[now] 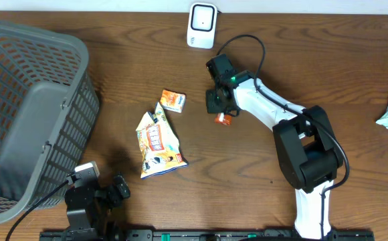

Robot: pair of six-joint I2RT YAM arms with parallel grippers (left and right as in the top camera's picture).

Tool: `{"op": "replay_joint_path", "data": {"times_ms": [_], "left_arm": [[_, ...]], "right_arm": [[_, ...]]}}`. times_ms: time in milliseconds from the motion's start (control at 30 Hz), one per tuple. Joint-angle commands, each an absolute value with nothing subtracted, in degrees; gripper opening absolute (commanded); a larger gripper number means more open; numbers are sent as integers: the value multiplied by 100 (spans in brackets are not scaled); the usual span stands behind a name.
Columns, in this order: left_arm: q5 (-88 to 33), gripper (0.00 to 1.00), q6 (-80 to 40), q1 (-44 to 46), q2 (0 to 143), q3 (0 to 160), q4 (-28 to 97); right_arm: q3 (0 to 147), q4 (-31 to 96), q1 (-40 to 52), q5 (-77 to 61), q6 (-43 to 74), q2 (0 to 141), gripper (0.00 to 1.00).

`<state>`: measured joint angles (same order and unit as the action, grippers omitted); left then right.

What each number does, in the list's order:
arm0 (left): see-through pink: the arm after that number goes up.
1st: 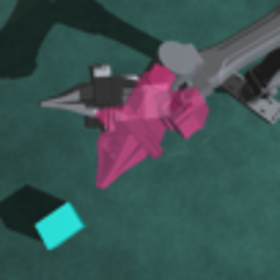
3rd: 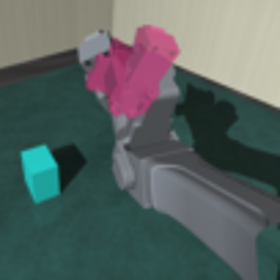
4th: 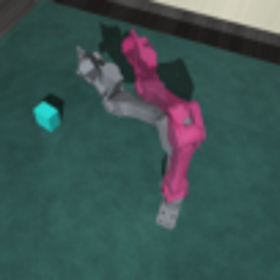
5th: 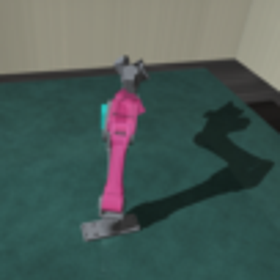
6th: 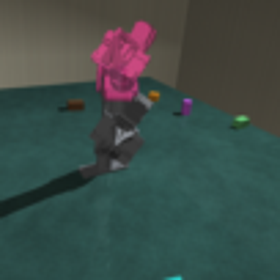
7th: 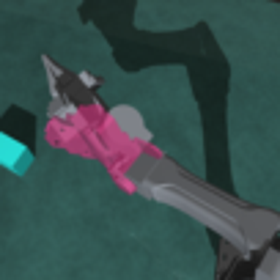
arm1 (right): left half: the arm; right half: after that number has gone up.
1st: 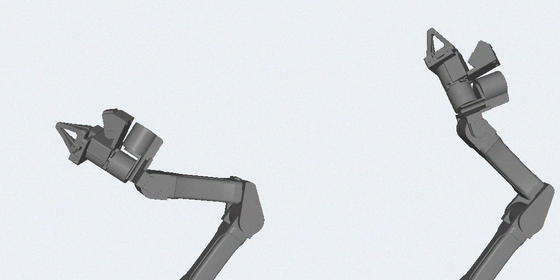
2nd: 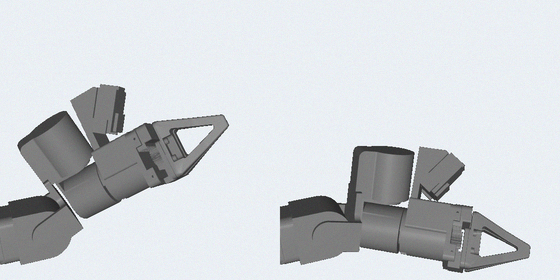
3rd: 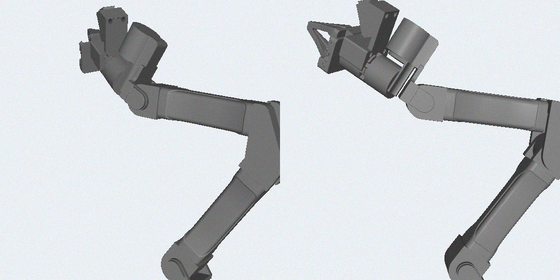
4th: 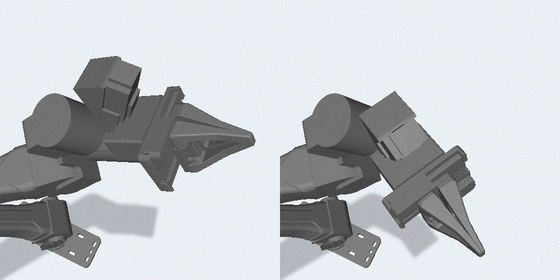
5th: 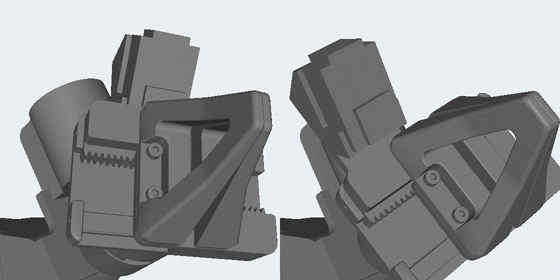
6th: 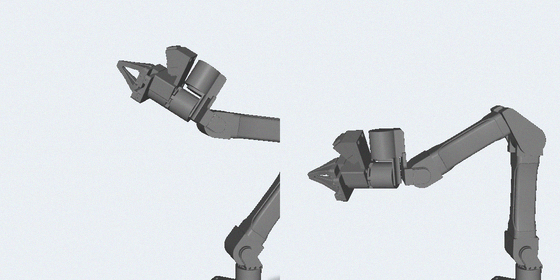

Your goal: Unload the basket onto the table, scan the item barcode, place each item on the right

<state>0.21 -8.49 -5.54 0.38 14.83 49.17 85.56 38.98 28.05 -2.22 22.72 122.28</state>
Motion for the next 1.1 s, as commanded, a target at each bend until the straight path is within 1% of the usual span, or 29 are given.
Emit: {"op": "replay_joint_path", "data": {"times_ms": [0,133,267,300,333,367,400,433,500,533,600,667,700,800,833,1067], "left_arm": [[69,98,-733,-582,27,1387,5177],[69,98,-733,-582,27,1387,5177],[69,98,-733,-582,27,1387,5177],[69,98,-733,-582,27,1387,5177],[69,98,-733,-582,27,1387,5177],[69,98,-733,-582,27,1387,5177],[69,98,-733,-582,27,1387,5177],[69,98,-733,-582,27,1387,5177],[69,98,-733,-582,27,1387,5177],[69,98,-733,-582,27,1387,5177],[69,98,-733,-582,27,1387,5177],[69,98,-733,-582,27,1387,5177],[69,98,-733,-582,27,1387,5177],[69,98,-733,-582,27,1387,5177],[69,98,-733,-582,27,1387,5177],[69,98,-733,-582,27,1387,5177]], "right_arm": [[8440,4294,2842,-336,1964,12232,1],[8442,4731,2845,-480,1953,11942,1],[8442,4963,2829,-593,1769,11312,1],[8442,5000,2808,-596,1765,11083,6],[8442,5011,2775,-596,1745,10884,15],[8442,5009,2746,-591,1739,10702,30],[8442,4958,2698,-585,1673,10541,41],[8442,4895,2652,-543,1658,10422,49],[8442,4770,2526,-462,1656,10333,59],[8442,4740,2438,-467,1581,10337,66],[8442,4720,2265,-464,1492,10497,73],[8442,4598,2097,-464,1468,10742,74],[8442,4473,2010,-464,1424,10903,73],[8442,4062,1831,-515,1293,11354,62],[8442,3913,1789,-556,1216,11509,61],[8442,3190,1763,-648,891,12138,62]]}}
